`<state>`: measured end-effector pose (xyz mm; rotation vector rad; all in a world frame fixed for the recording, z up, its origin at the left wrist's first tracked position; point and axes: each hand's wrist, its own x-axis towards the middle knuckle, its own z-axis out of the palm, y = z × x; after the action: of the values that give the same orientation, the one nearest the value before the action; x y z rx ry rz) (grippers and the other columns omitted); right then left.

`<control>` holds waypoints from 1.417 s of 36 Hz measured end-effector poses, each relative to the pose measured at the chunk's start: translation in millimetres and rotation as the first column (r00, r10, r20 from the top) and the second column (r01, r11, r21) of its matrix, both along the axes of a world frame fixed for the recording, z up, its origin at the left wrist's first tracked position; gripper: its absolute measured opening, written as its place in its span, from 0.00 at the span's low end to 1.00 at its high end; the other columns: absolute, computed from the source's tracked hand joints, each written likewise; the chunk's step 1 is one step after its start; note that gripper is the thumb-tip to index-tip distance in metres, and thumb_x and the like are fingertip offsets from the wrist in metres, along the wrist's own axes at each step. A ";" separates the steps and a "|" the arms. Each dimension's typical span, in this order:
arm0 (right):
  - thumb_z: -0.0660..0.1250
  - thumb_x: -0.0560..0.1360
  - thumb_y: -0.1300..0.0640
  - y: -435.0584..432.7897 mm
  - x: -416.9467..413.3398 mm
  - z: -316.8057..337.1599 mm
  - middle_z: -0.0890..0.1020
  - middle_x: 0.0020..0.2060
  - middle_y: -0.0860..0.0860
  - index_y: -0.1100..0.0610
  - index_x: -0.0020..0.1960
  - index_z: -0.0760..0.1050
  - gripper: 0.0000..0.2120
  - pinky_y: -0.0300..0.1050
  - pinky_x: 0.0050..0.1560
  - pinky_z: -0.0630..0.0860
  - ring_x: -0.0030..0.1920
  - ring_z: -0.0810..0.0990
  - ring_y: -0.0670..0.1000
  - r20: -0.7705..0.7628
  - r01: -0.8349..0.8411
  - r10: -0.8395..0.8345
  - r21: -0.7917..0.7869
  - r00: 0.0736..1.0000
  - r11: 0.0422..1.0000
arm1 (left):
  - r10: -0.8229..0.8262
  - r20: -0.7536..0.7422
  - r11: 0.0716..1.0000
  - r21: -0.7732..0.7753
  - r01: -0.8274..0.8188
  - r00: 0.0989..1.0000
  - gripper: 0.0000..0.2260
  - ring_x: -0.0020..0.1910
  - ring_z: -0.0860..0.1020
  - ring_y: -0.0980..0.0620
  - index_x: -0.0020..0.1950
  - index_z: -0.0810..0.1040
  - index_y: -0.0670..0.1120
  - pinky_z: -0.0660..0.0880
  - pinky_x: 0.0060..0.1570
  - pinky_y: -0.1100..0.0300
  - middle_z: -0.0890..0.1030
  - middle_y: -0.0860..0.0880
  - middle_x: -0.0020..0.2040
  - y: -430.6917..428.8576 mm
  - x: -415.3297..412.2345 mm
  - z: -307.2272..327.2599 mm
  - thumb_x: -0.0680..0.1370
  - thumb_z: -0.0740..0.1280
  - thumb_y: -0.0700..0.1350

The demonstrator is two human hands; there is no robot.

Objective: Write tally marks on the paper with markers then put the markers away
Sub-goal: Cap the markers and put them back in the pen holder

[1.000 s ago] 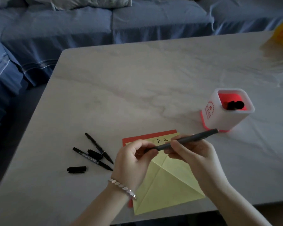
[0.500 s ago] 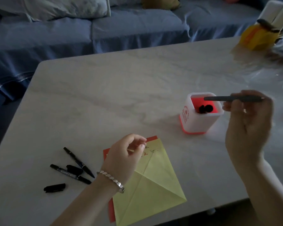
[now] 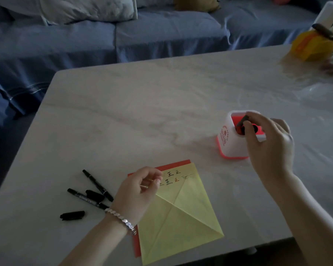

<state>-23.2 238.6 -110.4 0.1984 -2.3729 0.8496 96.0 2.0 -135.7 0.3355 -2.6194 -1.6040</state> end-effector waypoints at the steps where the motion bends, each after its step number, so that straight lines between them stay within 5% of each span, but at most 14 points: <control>1: 0.64 0.73 0.59 -0.4 2.0 1.9 0.83 0.40 0.57 0.59 0.50 0.80 0.09 0.39 0.45 0.66 0.48 0.75 0.56 -0.020 -0.012 0.013 0.020 1.000 1.000 | 0.005 0.003 1.000 -0.014 -0.005 1.000 0.11 0.38 0.79 0.57 0.39 0.77 0.54 0.75 0.40 0.66 0.81 0.57 0.39 -1.6 1.2 -0.2 0.74 0.66 0.37; 7: 0.63 0.73 0.58 -28.1 34.5 13.5 0.82 0.43 0.56 0.63 0.48 0.80 0.11 0.39 0.54 0.68 0.49 0.73 0.50 -0.061 -0.237 0.241 0.067 0.969 0.969 | 0.048 0.005 0.997 -0.055 -0.047 0.999 0.09 0.39 0.79 0.60 0.41 0.78 0.55 0.76 0.39 0.68 0.82 0.56 0.38 -17.8 14.7 1.7 0.74 0.66 0.40; 10: 0.62 0.72 0.55 -59.5 56.8 8.7 0.81 0.40 0.49 0.59 0.45 0.80 0.10 0.41 0.52 0.72 0.44 0.78 0.49 0.124 -0.449 0.439 0.065 0.890 0.891 | 0.108 0.003 0.994 -0.015 -0.108 0.994 0.04 0.39 0.79 0.61 0.40 0.77 0.55 0.73 0.38 0.72 0.82 0.59 0.39 -32.9 25.9 -0.3 0.71 0.65 0.46; 13: 0.65 0.71 0.55 -96.5 75.4 -4.3 0.83 0.40 0.46 0.53 0.46 0.80 0.07 0.43 0.44 0.77 0.42 0.79 0.47 0.400 -0.599 0.532 0.056 0.746 0.799 | 0.202 0.020 0.979 0.013 -0.202 0.979 0.10 0.37 0.78 0.61 0.39 0.77 0.54 0.71 0.36 0.74 0.82 0.58 0.35 -55.1 41.8 -6.9 0.74 0.67 0.39; 17: 0.64 0.73 0.56 -150.6 90.5 -21.1 0.79 0.41 0.43 0.51 0.50 0.79 0.08 0.41 0.45 0.74 0.44 0.77 0.45 0.590 -0.695 0.565 -0.009 0.577 0.719 | 0.305 0.014 0.951 -0.060 -0.303 0.952 0.12 0.38 0.79 0.62 0.41 0.78 0.55 0.74 0.41 0.66 0.81 0.63 0.40 -88.5 64.7 -14.4 0.73 0.67 0.36; 21: 0.61 0.74 0.57 -210.4 91.2 -24.4 0.78 0.46 0.48 0.53 0.54 0.76 0.10 0.43 0.47 0.72 0.47 0.77 0.51 0.662 -0.700 0.559 -0.072 0.499 0.710 | 0.398 -0.001 0.917 -0.043 -0.398 0.917 0.10 0.36 0.79 0.61 0.40 0.78 0.53 0.75 0.40 0.68 0.82 0.61 0.39 -114.6 79.1 -14.6 0.73 0.68 0.37; 29: 0.60 0.75 0.63 -264.0 86.1 -34.2 0.75 0.57 0.56 0.58 0.60 0.69 0.14 0.45 0.46 0.71 0.55 0.76 0.58 0.842 -0.709 0.272 0.171 0.466 0.684 | 0.409 -0.017 0.902 -0.147 -0.407 0.912 0.13 0.43 0.78 0.62 0.42 0.75 0.57 0.71 0.40 0.74 0.80 0.60 0.43 -136.0 83.2 -15.7 0.73 0.68 0.38; 33: 0.62 0.73 0.63 -252.3 83.9 -32.8 0.77 0.54 0.57 0.59 0.58 0.72 0.14 0.44 0.45 0.72 0.53 0.77 0.58 0.849 -0.688 0.257 0.159 0.461 0.708 | 0.352 0.031 0.914 -0.225 -0.337 0.935 0.10 0.46 0.75 0.57 0.48 0.77 0.51 0.66 0.44 0.76 0.77 0.59 0.45 -131.7 70.4 -21.0 0.72 0.67 0.37; 38: 0.66 0.68 0.58 -222.0 82.1 -23.3 0.80 0.42 0.53 0.57 0.51 0.78 0.12 0.43 0.39 0.73 0.41 0.78 0.53 0.834 -0.629 0.373 -0.041 0.407 0.776 | 0.235 0.110 0.875 -0.456 -0.161 0.966 0.13 0.57 0.73 0.50 0.54 0.79 0.48 0.66 0.57 0.61 0.78 0.51 0.53 -124.3 51.3 -31.8 0.70 0.70 0.41; 45: 0.67 0.68 0.58 -180.4 82.3 -19.8 0.76 0.31 0.48 0.53 0.46 0.79 0.07 0.42 0.31 0.71 0.31 0.73 0.49 0.779 -0.538 0.455 -0.183 0.432 0.823 | 0.239 0.145 0.910 -0.378 -0.170 0.960 0.09 0.53 0.74 0.50 0.49 0.80 0.49 0.69 0.58 0.51 0.73 0.56 0.43 -119.9 38.8 -30.9 0.70 0.71 0.42; 51: 0.68 0.69 0.57 -168.6 85.8 -23.6 0.75 0.29 0.44 0.50 0.42 0.77 0.03 0.31 0.23 0.66 0.29 0.72 0.48 0.776 -0.511 0.476 -0.235 0.414 0.827 | 0.168 0.193 0.914 -0.397 -0.079 0.967 0.07 0.52 0.73 0.54 0.49 0.80 0.53 0.67 0.59 0.54 0.74 0.54 0.47 -116.9 34.1 -31.5 0.72 0.69 0.45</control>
<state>62.6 70.0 -134.0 0.6991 -3.2871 1.4096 130.1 -114.9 -167.3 0.6737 -2.9250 -1.0269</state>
